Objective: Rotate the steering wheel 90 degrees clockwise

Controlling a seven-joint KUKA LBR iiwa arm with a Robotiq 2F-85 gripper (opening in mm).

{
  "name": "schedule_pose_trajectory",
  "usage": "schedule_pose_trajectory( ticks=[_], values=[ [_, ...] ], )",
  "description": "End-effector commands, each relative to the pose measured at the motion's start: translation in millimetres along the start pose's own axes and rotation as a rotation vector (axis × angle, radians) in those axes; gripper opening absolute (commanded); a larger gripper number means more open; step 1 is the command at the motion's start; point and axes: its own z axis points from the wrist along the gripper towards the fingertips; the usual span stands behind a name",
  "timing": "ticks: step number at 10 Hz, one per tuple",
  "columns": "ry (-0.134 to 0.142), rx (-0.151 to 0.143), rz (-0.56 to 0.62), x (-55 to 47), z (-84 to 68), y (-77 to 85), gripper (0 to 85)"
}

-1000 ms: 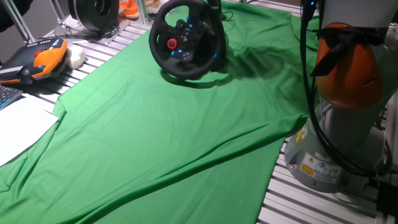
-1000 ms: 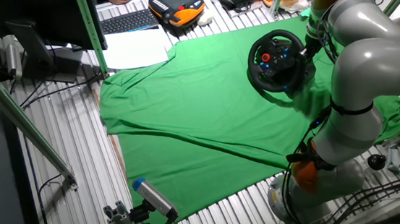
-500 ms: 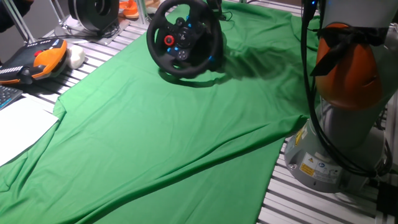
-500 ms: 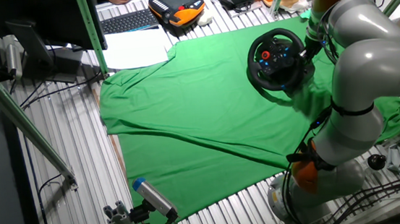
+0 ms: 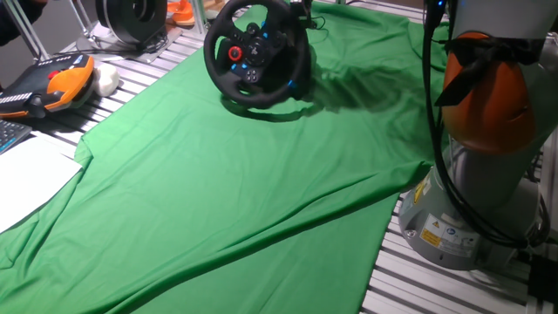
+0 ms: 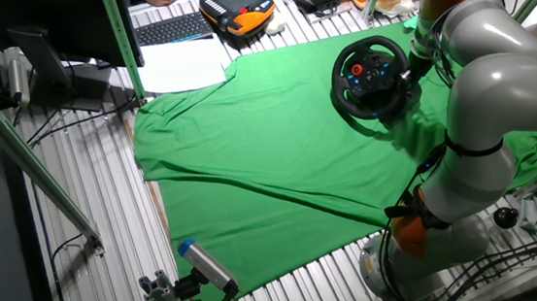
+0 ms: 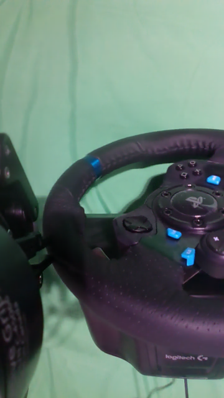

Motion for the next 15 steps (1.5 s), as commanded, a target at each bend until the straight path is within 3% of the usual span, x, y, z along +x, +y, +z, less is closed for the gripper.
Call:
schedule_pose_trajectory(
  ticks=[1,2,7,10,13,14,15],
  values=[
    [-0.008,-0.002,0.005,0.6,3.1,2.1,17.0],
    [-0.023,-0.002,0.014,1.8,7.4,5.8,17.0],
    [-0.044,-0.005,0.020,-0.1,13.7,8.4,17.0],
    [-0.072,-0.009,0.033,0.5,25.6,13.1,17.0],
    [-0.075,-0.016,0.038,-1.7,28.4,13.8,17.0],
    [-0.076,-0.021,0.037,-2.0,28.4,14.0,0.0],
    [-0.077,-0.025,0.036,-2.1,28.4,14.2,0.0]
  ],
)
